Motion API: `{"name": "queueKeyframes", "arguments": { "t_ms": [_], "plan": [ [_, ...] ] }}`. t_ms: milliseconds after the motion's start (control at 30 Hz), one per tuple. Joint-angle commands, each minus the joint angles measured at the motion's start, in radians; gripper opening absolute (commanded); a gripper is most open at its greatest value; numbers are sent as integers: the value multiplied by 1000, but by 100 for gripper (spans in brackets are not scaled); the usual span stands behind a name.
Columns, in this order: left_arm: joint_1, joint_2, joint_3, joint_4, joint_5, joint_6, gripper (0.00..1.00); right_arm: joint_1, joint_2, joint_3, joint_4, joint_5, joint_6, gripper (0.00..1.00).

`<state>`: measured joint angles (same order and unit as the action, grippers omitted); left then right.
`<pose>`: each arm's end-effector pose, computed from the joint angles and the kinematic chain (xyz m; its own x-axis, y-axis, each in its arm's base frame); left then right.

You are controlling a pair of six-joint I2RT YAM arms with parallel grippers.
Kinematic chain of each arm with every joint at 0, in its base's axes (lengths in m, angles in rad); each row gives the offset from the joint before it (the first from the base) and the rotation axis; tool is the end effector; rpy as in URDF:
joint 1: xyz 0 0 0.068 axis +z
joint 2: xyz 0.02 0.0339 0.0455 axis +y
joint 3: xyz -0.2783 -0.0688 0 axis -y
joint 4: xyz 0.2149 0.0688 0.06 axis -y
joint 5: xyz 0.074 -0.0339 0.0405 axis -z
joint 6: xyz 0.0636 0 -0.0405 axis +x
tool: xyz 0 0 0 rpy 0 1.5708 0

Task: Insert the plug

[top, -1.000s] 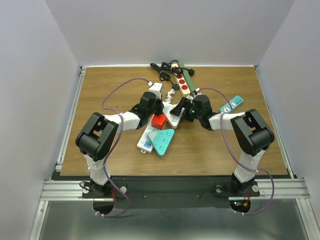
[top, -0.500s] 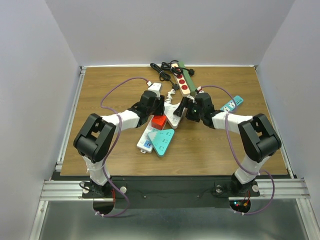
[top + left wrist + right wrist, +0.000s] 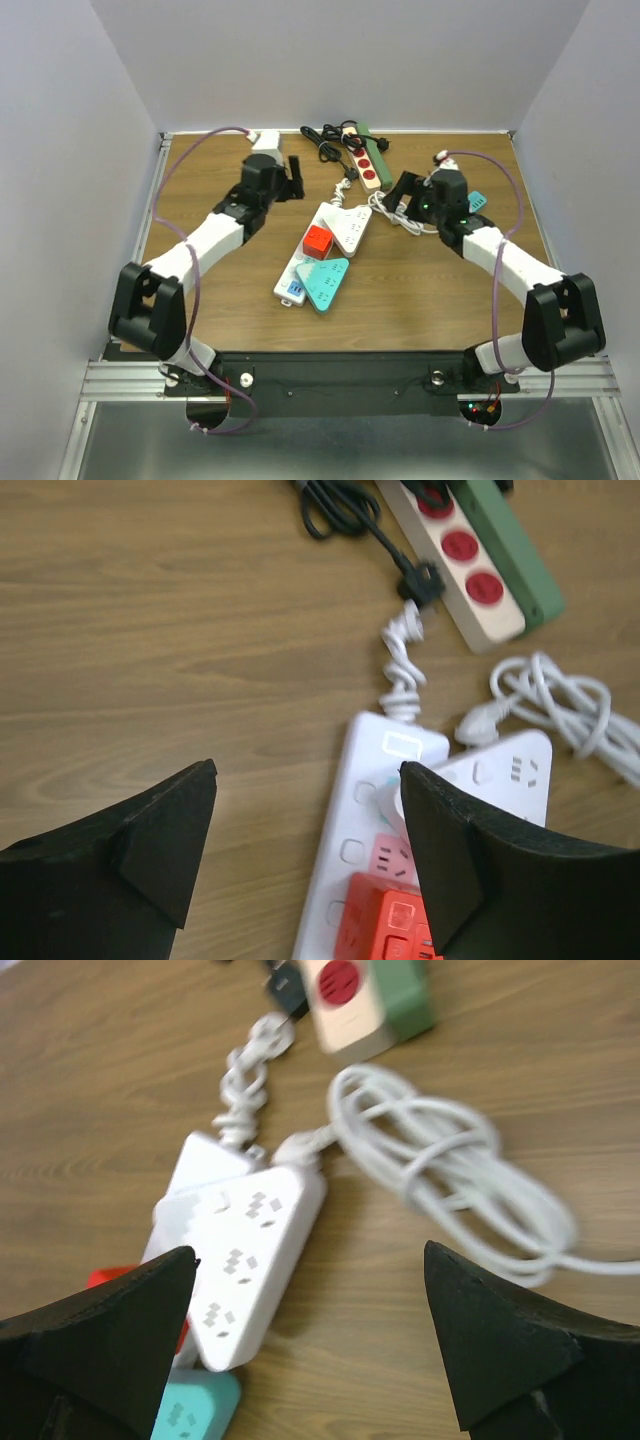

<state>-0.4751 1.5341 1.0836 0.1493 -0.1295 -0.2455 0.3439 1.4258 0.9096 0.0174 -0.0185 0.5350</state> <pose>0.3241 -0.1575 0.3114 -0.3395 -0.0964 -0.9357 0.2695 0.9431 -0.1949 0.2982 0.1080 0.2692 -0.5671 0.3384 -0.7509 -0.0735 0.8873 0.4553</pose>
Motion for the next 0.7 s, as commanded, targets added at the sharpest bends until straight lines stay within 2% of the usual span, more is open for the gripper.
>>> {"name": "queueKeyframes", "arguments": {
  "t_ms": [0,100,300,433,667],
  "plan": [
    [84,-126,33,-63,-65,-32,86,-133,-71,11,-60,54,-90,100],
    [160,-231,4,-106,-99,-37,87,-251,-113,8,-76,23,-115,100],
    [208,-367,-28,-206,-191,-20,90,-407,-182,17,-114,-8,-153,100],
    [210,-437,-24,-267,-274,0,91,-445,-217,21,-128,-3,-162,100],
    [210,-508,-5,-332,-283,14,91,-459,-275,32,-158,5,-168,100]
  ]
}}
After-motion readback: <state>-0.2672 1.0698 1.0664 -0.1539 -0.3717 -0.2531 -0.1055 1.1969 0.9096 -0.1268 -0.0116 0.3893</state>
